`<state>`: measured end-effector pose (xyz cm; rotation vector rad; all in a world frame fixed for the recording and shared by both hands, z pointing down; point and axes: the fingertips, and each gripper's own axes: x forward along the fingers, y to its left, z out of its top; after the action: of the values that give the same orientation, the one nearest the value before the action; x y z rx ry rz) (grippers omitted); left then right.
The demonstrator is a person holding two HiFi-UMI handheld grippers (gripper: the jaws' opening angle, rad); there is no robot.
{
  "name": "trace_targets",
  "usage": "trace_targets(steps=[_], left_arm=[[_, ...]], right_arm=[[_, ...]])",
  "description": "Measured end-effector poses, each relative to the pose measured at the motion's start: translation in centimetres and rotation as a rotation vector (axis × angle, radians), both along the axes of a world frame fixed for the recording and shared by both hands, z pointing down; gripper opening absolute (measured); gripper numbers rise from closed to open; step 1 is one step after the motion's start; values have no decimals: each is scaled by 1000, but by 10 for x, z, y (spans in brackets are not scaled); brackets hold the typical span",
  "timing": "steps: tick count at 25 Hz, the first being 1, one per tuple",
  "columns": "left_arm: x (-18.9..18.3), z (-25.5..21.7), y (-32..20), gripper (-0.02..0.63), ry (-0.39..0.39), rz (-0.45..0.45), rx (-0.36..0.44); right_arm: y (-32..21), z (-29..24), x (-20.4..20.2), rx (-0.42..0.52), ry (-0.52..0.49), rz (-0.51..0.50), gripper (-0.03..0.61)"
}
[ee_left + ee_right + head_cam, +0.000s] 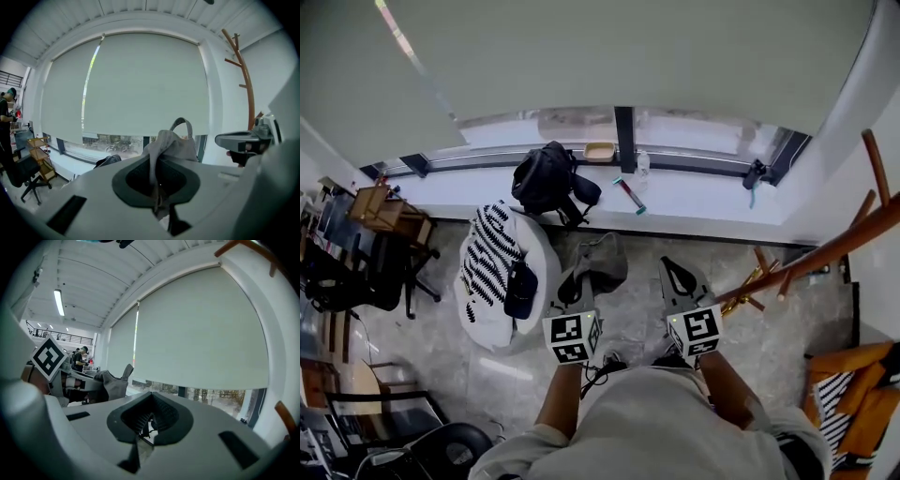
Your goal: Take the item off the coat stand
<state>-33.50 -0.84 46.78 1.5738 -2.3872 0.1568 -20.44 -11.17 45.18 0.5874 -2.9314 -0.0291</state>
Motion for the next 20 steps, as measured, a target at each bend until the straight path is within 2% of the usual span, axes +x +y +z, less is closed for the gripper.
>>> trace_targets(steps=[5,16,20], left_arm=[[3,-15,2,25,-14,11,27],[23,-23,-13,25,-9,96,42],[21,-21,-10,25,-11,98,32]], right_arm=[[-1,-15,9,40,-22,40,5],[6,-21,12,59,-16,36,5],[10,-19,7,52,-11,25,6]])
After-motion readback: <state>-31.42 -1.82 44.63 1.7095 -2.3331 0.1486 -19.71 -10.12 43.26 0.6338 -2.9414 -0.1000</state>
